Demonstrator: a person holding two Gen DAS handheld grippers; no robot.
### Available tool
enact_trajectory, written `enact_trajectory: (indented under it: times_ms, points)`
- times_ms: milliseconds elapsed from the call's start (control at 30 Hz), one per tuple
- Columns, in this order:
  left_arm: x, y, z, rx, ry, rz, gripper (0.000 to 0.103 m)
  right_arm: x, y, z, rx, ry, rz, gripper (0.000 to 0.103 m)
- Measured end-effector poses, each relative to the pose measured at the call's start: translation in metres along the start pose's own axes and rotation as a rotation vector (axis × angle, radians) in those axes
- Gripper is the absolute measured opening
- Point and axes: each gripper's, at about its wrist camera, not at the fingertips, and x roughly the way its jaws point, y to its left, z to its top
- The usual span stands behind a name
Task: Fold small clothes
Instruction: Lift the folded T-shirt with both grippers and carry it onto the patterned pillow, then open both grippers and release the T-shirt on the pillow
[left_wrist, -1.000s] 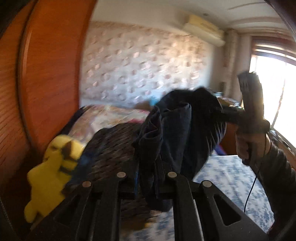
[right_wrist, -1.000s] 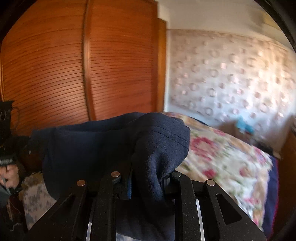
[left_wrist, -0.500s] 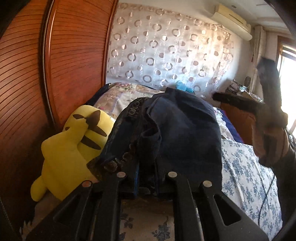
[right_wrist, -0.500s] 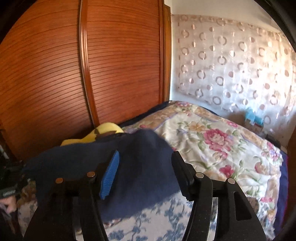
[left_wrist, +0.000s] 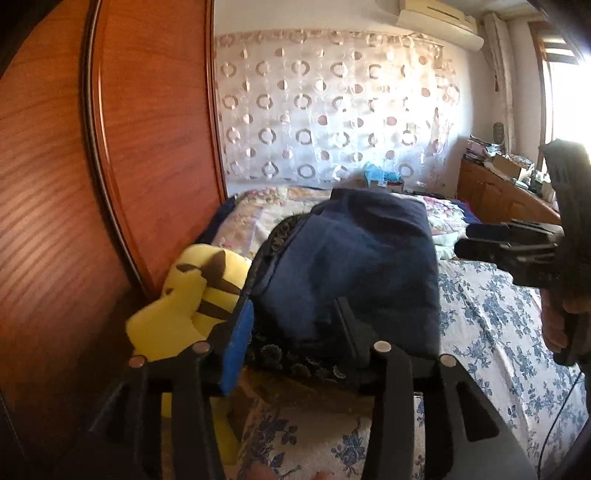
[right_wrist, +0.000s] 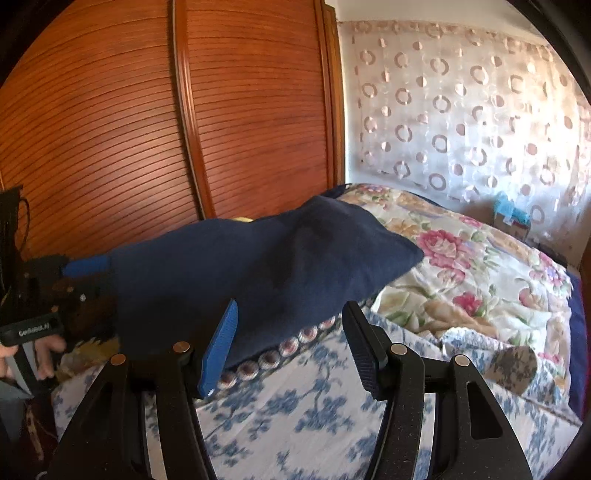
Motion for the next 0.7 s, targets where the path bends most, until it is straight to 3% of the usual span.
enact_trajectory:
  times_ms: [100, 400, 700]
  points:
    - [-0.015, -0.005, 0.000, 0.011, -0.030, -0.013, 0.051, -0.017, 0.004, -0.007, 0.018, -0.015, -0.020, 0.061]
    - [-0.055, -0.031, -0.002, 0.040, -0.091, -0.067, 0.052, -0.073, 0.023, -0.037, 0.054, -0.056, -0.097, 0.076]
    - [-0.073, -0.067, -0.009, 0.082, -0.086, -0.105, 0.052, -0.129, 0.036, -0.067, 0.091, -0.105, -0.189, 0.086]
